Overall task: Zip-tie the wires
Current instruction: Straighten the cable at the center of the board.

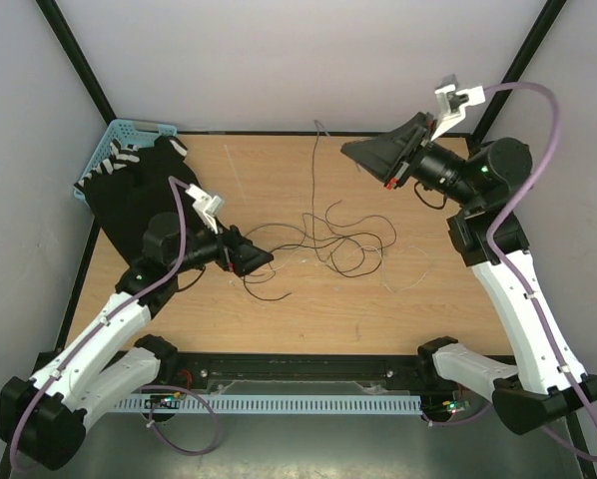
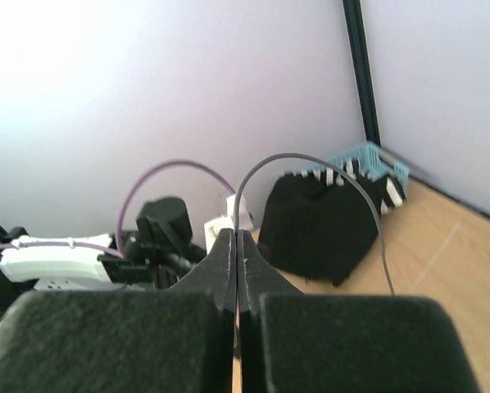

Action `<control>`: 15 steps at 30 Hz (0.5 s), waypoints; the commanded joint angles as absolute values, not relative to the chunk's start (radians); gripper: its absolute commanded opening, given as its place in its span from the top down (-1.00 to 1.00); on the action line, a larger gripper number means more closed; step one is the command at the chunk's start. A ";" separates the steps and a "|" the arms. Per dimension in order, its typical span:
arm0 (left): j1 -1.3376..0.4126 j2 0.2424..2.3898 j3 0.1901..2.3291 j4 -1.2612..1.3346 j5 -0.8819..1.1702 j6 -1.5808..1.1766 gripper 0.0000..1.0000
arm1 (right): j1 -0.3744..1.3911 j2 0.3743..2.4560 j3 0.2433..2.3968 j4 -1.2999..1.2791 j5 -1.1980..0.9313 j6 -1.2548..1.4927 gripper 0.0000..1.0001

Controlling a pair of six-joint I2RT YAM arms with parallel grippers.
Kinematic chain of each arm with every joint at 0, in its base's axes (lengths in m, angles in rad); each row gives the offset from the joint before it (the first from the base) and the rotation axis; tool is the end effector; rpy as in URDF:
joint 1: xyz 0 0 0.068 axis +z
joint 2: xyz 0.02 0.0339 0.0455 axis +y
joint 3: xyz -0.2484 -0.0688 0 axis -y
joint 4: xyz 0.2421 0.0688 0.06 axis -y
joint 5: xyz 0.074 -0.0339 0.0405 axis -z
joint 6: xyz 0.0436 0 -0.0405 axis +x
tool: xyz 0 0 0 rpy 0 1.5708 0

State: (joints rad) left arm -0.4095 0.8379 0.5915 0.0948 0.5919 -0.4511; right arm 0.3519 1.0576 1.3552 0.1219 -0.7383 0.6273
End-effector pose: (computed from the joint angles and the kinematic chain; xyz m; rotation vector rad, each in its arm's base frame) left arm 0.1849 -0.1068 0.2806 0.4278 1.7843 -1.1278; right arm 0.1860 0.0996 0.5015 -0.5339 1.2632 1.2558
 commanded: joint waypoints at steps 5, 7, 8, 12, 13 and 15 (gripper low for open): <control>-0.444 0.832 0.615 0.148 0.554 -0.434 -0.98 | 0.354 1.077 1.508 0.383 -0.775 0.759 1.00; -0.446 0.838 0.611 0.160 0.555 -0.451 -0.98 | 0.354 1.086 1.529 0.412 -0.772 0.777 1.00; -0.447 0.840 0.607 0.168 0.554 -0.458 -0.98 | 0.354 1.088 1.541 0.421 -0.770 0.782 1.00; -0.450 0.845 0.574 0.202 0.531 -0.499 -0.98 | 0.355 1.109 1.588 0.433 -0.767 0.788 1.00; -0.450 0.846 0.565 0.212 0.519 -0.516 -0.98 | 0.354 1.115 1.589 0.435 -0.768 0.788 1.00; -0.451 0.852 0.544 0.221 0.472 -0.570 -0.98 | 0.354 1.122 1.617 0.442 -0.773 0.798 1.00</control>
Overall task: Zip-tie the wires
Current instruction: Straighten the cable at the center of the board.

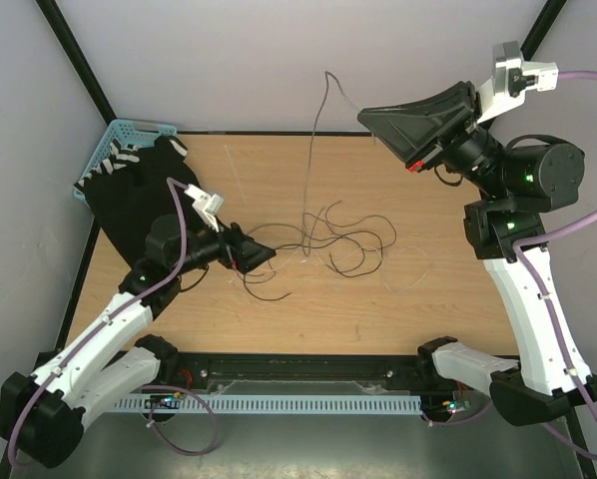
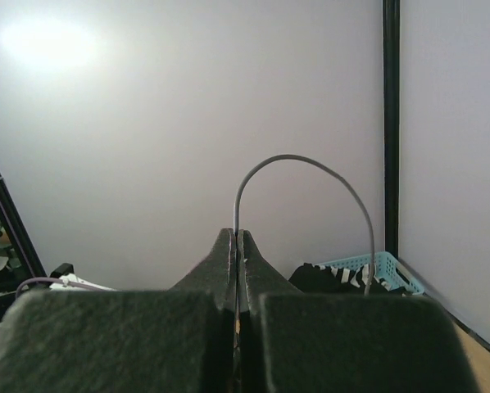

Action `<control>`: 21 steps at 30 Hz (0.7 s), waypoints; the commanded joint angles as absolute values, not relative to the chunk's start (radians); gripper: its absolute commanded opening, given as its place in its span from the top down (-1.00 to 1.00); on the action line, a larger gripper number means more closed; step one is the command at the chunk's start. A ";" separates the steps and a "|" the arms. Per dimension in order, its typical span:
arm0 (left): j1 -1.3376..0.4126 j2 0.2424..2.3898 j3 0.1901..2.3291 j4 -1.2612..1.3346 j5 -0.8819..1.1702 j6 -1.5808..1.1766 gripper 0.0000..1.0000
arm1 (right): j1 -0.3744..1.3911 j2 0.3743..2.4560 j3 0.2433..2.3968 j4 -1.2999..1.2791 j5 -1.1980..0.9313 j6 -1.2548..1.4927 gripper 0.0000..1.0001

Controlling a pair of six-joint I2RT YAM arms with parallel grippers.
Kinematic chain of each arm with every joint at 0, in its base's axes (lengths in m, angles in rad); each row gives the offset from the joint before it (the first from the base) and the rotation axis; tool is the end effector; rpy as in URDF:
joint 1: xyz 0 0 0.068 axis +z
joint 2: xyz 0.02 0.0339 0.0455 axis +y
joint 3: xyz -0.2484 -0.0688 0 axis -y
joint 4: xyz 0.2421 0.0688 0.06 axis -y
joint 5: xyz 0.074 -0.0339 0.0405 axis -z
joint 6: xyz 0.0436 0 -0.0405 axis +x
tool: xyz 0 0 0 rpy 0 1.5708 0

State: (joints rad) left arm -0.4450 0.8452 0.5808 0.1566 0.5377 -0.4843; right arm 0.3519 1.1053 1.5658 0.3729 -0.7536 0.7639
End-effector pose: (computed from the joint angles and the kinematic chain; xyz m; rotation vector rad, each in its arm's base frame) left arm 0.1848 -0.1128 0.2820 0.3972 1.7530 -1.1316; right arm 0.1492 0.0866 0.5751 -0.6038 0.8991 1.2907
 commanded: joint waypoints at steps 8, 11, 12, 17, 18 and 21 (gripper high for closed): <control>-0.449 0.988 0.572 0.222 0.426 -0.780 -0.98 | 0.355 1.115 1.606 0.508 -0.833 0.869 1.00; -0.450 1.049 0.620 0.222 0.484 -0.829 -0.98 | 0.355 1.101 1.600 0.511 -0.842 0.870 1.00; -0.452 1.067 0.635 0.225 0.498 -0.843 -0.98 | 0.355 1.096 1.599 0.511 -0.844 0.871 1.00; -0.460 1.161 0.704 0.273 0.555 -0.904 -0.98 | 0.354 1.083 1.600 0.517 -0.865 0.876 1.00; -0.461 1.186 0.718 0.286 0.570 -0.917 -0.98 | 0.355 1.081 1.599 0.517 -0.868 0.877 1.00; -0.478 1.267 0.758 0.361 0.630 -0.963 -0.98 | 0.354 1.077 1.599 0.518 -0.878 0.880 1.00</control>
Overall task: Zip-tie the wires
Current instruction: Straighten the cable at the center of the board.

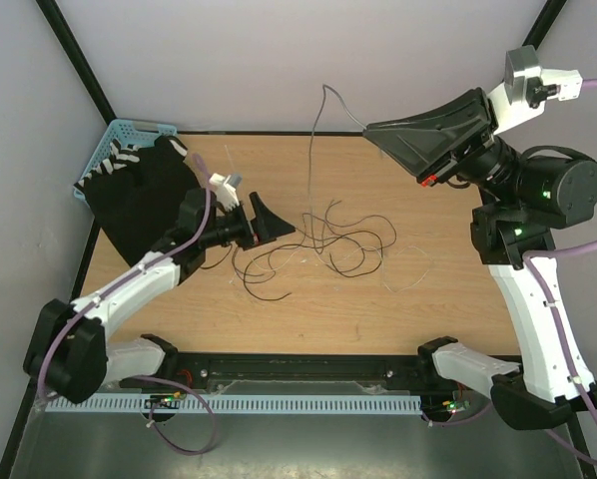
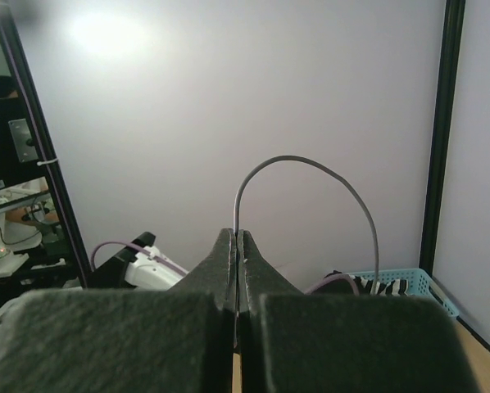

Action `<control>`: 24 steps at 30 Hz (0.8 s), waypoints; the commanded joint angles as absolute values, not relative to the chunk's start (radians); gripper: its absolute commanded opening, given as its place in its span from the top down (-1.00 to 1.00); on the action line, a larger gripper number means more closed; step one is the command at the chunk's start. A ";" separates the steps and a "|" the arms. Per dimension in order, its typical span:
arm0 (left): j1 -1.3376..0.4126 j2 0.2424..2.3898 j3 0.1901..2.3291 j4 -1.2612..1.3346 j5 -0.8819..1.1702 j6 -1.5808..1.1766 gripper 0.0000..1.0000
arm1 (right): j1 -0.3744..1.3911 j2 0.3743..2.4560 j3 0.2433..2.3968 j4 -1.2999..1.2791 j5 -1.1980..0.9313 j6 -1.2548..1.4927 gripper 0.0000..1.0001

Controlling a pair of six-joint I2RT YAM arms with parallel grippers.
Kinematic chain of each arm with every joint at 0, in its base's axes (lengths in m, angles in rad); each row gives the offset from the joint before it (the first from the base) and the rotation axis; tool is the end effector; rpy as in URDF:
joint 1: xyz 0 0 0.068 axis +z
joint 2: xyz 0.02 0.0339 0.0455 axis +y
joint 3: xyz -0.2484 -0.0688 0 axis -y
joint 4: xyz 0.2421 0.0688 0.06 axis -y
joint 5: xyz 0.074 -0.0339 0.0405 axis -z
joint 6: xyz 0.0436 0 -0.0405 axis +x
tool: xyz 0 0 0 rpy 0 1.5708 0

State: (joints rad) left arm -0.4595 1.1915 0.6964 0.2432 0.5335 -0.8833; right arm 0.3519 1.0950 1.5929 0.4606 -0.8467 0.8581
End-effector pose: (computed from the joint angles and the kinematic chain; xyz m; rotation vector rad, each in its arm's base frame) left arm 0.2390 -0.1430 0.2542 -0.0064 2.0351 -1.3861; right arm 0.1290 0.0822 0.5868 -0.7068 0.8290 1.3576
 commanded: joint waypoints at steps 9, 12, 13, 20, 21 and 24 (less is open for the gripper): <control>-0.627 1.514 0.848 0.680 0.825 -1.132 -0.63 | 0.355 1.052 1.568 0.486 -0.881 0.842 1.00; -0.648 1.555 0.821 0.826 0.833 -1.214 -0.37 | 0.355 1.039 1.567 0.459 -0.877 0.818 1.00; -0.650 1.568 0.813 0.865 0.833 -1.228 -0.31 | 0.355 1.035 1.566 0.451 -0.875 0.811 1.00; -0.658 1.596 0.804 0.917 0.836 -1.249 -0.17 | 0.355 1.019 1.567 0.403 -0.864 0.771 1.00; -0.658 1.593 0.804 0.916 0.836 -1.249 -0.17 | 0.355 1.018 1.565 0.401 -0.862 0.770 1.00; -0.660 1.587 0.804 0.917 0.836 -1.249 -0.16 | 0.355 1.016 1.558 0.399 -0.859 0.770 1.00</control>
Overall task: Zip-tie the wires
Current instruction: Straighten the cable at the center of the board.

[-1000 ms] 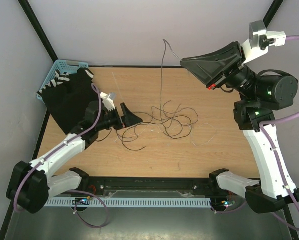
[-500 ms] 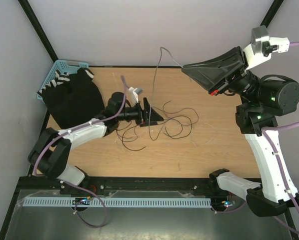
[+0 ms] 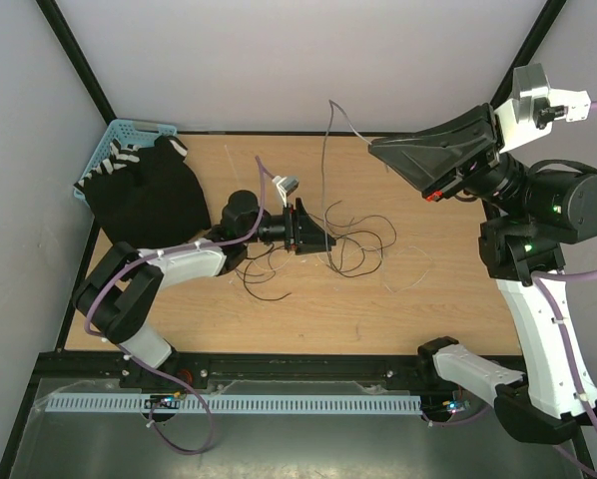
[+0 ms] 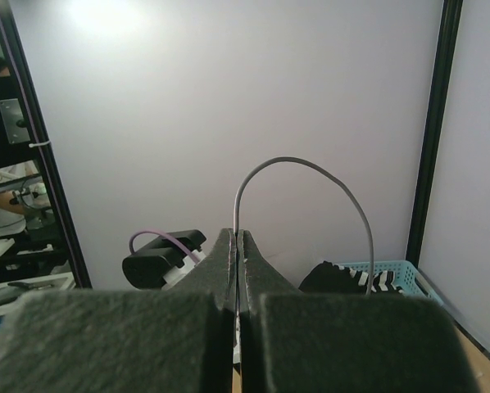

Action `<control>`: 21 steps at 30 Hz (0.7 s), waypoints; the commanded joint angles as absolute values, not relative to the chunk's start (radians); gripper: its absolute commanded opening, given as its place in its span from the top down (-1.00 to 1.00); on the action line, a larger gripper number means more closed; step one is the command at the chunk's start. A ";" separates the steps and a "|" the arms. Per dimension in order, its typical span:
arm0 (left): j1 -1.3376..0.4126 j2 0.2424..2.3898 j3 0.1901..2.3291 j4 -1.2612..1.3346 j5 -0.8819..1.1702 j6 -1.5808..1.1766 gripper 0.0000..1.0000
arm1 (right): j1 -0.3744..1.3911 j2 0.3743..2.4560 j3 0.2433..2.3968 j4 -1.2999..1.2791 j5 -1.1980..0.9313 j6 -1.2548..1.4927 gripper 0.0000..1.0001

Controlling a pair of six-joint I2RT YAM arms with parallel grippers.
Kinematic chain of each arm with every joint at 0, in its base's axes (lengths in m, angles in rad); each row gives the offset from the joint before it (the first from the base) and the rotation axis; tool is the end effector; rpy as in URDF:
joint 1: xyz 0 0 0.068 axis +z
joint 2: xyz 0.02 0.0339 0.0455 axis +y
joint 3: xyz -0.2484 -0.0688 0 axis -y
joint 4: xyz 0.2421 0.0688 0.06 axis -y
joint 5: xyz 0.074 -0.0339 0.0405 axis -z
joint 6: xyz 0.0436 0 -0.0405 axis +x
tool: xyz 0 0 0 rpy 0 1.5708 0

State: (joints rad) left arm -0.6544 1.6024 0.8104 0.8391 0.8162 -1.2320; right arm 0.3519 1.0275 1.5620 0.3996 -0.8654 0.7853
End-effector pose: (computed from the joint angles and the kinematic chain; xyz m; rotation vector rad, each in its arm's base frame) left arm 0.2539 -0.2348 0.2365 0.2697 1.9599 -1.9864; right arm 0.1107 0.0760 0.5833 -0.7431 0.8230 1.3029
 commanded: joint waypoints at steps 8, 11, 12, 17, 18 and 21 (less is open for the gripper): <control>-0.689 1.623 0.824 0.917 0.821 -1.243 -0.16 | 0.354 1.011 1.544 0.403 -0.847 0.777 1.00; -0.703 1.639 0.843 0.916 0.821 -1.242 -0.04 | 0.354 1.009 1.538 0.403 -0.843 0.776 1.00; -0.704 1.639 0.844 0.916 0.818 -1.236 0.08 | 0.355 1.007 1.535 0.403 -0.842 0.776 1.00; -0.666 1.588 0.777 0.913 0.777 -1.153 0.66 | 0.355 0.985 1.513 0.343 -0.790 0.723 1.00; -0.646 1.565 0.750 0.903 0.764 -1.132 0.77 | 0.354 0.976 1.513 0.305 -0.766 0.692 1.00; -0.571 1.479 0.663 0.861 0.715 -1.081 1.00 | 0.354 0.961 1.526 0.120 -0.695 0.562 1.00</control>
State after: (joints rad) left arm -0.6533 1.5871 0.7464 0.8684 0.7788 -1.1732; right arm 0.3519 0.9955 1.5146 0.2962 -0.7918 0.7136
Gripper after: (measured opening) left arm 0.032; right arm 0.011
